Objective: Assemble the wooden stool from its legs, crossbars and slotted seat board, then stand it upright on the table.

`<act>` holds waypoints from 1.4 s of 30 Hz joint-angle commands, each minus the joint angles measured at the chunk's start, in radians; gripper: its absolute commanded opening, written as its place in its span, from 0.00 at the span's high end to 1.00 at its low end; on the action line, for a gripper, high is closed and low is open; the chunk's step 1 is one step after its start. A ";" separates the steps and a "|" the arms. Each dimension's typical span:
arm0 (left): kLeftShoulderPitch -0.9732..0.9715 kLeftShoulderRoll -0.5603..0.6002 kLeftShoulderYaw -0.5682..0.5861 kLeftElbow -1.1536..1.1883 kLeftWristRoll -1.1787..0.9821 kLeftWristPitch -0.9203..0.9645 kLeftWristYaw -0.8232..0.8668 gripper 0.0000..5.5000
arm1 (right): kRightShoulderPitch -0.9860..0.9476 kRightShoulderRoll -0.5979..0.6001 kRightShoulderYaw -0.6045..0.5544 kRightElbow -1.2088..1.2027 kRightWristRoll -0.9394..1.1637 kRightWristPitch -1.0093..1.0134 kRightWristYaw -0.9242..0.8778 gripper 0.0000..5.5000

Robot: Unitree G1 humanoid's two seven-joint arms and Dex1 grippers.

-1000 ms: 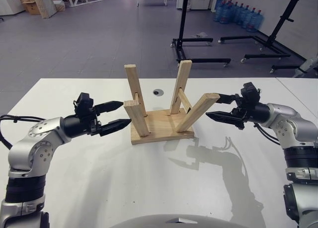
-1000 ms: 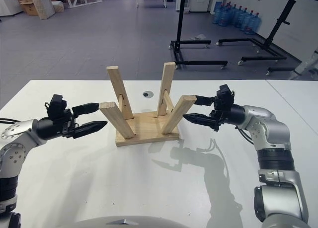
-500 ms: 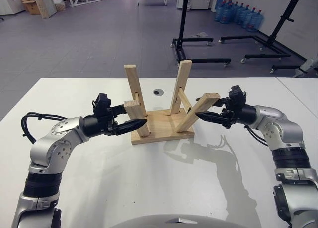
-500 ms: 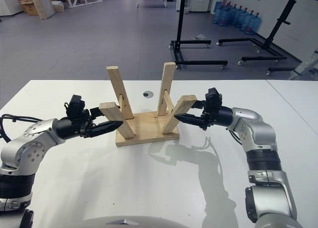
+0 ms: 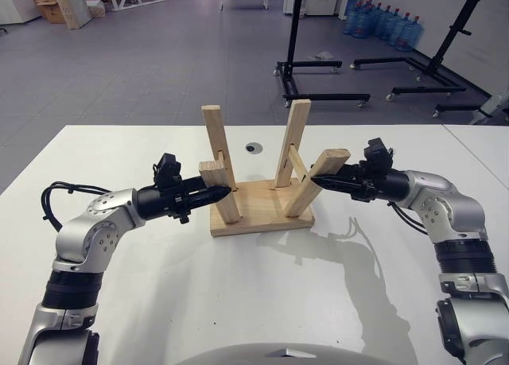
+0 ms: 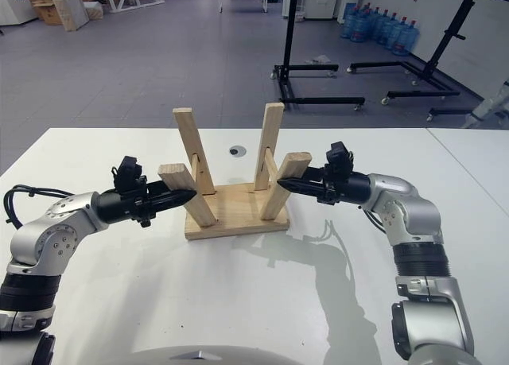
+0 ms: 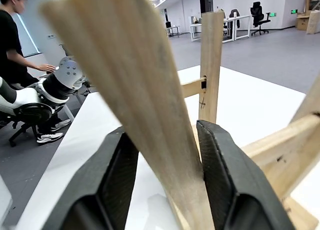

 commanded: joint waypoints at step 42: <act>-0.490 -0.298 0.508 0.649 -0.589 0.442 0.982 0.51 | -0.453 0.125 -0.237 0.675 0.139 0.606 -0.490 0.28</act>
